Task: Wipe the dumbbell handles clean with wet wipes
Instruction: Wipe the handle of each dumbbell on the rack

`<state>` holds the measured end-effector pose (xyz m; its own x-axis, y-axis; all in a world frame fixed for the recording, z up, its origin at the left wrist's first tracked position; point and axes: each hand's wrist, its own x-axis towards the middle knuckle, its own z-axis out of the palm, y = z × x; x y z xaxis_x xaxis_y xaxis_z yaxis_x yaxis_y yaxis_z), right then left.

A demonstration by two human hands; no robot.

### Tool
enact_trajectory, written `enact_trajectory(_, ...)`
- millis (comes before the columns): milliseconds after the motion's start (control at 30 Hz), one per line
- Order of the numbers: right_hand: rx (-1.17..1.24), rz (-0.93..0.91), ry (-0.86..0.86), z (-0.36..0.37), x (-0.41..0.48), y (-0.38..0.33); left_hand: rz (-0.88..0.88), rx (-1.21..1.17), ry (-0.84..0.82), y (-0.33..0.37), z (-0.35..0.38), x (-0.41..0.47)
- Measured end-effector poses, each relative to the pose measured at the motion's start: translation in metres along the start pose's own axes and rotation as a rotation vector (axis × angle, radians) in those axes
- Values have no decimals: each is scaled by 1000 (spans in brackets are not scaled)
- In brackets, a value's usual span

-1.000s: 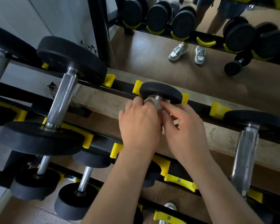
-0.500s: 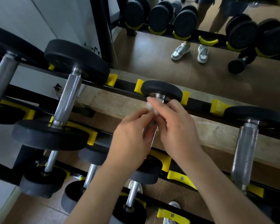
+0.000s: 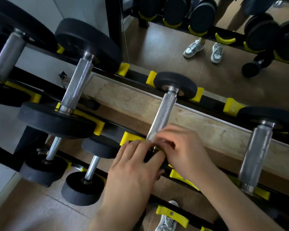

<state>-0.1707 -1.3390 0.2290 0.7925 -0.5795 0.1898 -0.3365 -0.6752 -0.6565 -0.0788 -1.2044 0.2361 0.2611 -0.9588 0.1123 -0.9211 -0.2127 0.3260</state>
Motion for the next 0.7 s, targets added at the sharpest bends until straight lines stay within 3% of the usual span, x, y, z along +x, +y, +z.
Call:
enact_trajectory(133,-54,4,181,-6,28,10,-43,10,18,6,3,2)
enact_trajectory(200,-49,5,142,-5,26,9,-101,16,-28,12,0,1)
enact_trajectory(300,-3,-74,-57,-2,8,0,-149,100,-95,17,-4,2)
enact_trajectory(467,-76,-40,103,-7,26,7,-9,190,-7,11,-3,8)
enact_trajectory(600,-32,-68,-66,-3,1,-3,102,54,67,-9,-9,7)
enact_trajectory(700,-99,-11,116,-12,27,8,139,-263,101,-25,-1,11)
